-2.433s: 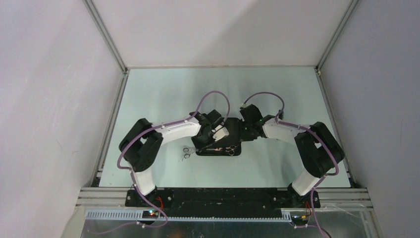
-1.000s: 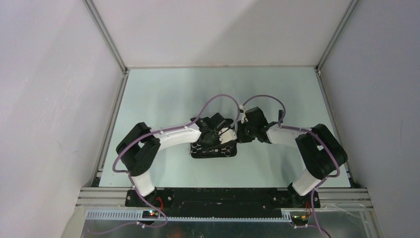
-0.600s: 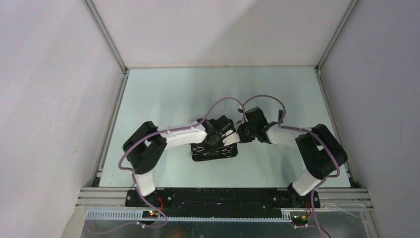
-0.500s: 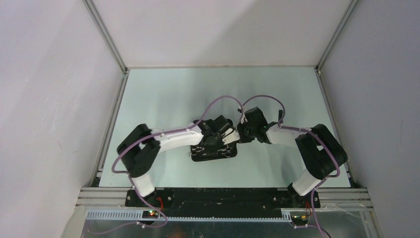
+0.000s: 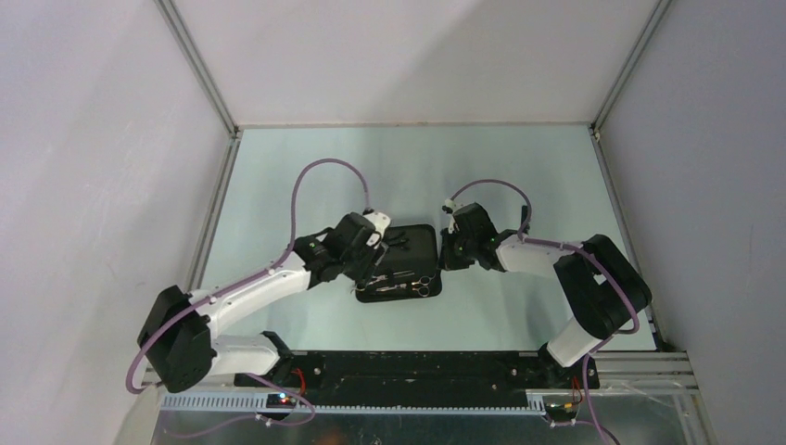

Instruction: Sort the hair-cutting tools

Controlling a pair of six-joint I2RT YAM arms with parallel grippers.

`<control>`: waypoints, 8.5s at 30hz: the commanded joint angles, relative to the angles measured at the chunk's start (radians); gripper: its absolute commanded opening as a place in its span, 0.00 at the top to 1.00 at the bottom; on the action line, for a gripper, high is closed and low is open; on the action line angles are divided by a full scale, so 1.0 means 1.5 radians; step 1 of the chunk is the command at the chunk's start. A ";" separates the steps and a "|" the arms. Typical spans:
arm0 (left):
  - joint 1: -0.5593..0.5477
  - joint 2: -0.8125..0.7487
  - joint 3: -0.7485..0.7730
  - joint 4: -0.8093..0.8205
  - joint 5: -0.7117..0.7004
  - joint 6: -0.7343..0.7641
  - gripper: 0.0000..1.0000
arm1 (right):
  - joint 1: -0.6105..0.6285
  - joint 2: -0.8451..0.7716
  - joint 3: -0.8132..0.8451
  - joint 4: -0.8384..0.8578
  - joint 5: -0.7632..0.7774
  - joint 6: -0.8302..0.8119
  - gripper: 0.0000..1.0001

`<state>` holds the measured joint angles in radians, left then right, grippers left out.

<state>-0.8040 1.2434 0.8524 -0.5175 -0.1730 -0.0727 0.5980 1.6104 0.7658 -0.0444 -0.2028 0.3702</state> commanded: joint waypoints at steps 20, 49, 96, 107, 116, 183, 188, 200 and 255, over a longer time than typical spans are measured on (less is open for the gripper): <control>0.070 0.072 -0.097 -0.043 0.027 -0.252 0.58 | 0.011 -0.021 -0.002 -0.015 0.021 0.011 1.00; -0.039 0.236 0.094 -0.053 0.010 -0.166 1.00 | 0.045 -0.012 -0.002 0.023 -0.014 -0.005 1.00; -0.045 0.078 0.017 -0.002 -0.141 -0.130 0.40 | 0.070 -0.070 -0.024 0.034 0.008 -0.081 0.76; 0.084 0.057 -0.001 -0.022 -0.060 -0.225 0.22 | 0.069 -0.117 0.012 -0.024 0.070 -0.054 0.48; 0.099 0.111 -0.003 -0.036 -0.029 -0.256 0.26 | 0.069 -0.022 0.078 -0.087 0.134 0.058 0.49; 0.019 0.319 0.131 -0.123 0.064 0.074 1.00 | 0.088 0.067 0.099 0.005 0.065 -0.023 1.00; -0.019 0.306 0.135 -0.097 0.087 0.167 1.00 | 0.089 0.062 0.082 0.064 0.010 -0.057 1.00; -0.071 0.268 0.114 -0.063 0.143 0.289 1.00 | 0.065 0.066 0.068 0.113 -0.105 -0.111 1.00; -0.104 0.257 0.120 0.181 0.126 0.144 1.00 | 0.056 0.094 0.030 0.212 -0.090 -0.005 1.00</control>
<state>-0.9691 1.6680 0.9943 -0.5243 0.0040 0.1089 0.6403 1.7466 0.8146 0.2493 -0.2188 0.3145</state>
